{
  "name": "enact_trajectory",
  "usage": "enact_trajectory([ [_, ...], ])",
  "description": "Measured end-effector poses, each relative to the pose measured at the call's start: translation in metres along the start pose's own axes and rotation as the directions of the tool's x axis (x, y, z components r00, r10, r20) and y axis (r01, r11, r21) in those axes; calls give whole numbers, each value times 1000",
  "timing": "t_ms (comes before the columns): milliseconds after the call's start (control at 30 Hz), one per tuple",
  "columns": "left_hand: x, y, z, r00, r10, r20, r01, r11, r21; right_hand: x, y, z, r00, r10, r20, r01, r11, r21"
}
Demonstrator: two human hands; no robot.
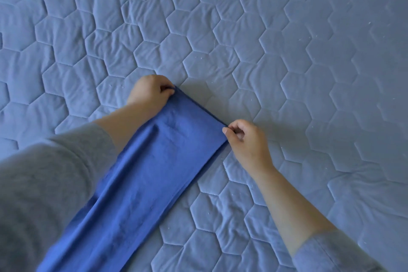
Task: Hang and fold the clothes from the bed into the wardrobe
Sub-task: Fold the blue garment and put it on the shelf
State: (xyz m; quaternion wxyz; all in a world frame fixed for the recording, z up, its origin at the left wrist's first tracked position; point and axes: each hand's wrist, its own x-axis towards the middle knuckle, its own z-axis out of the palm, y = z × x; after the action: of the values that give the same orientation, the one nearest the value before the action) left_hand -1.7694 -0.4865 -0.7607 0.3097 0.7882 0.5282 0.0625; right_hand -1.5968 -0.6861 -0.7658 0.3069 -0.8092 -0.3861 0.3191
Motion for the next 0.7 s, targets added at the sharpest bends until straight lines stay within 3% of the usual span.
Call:
enact_trajectory([
  [100,8,1,4,994,-80,71,76,995,60,-1,10,1,998,50,24,-45,984,-172],
  [200,5,4,12,997,-61,43,57,995,87,-3,12,5,995,94,-13,-94,964,-247],
  [333,-1,6,17,999,-46,3,45,988,145,-4,3,17,991,116,-67,-128,966,-226],
  [500,-14,1,11,998,-62,4,62,998,-16,-6,-8,19,982,156,-108,-170,976,-136],
  [700,-60,-17,-16,997,-66,-38,65,998,-11,-39,-38,21,978,-27,-209,-19,977,-214],
])
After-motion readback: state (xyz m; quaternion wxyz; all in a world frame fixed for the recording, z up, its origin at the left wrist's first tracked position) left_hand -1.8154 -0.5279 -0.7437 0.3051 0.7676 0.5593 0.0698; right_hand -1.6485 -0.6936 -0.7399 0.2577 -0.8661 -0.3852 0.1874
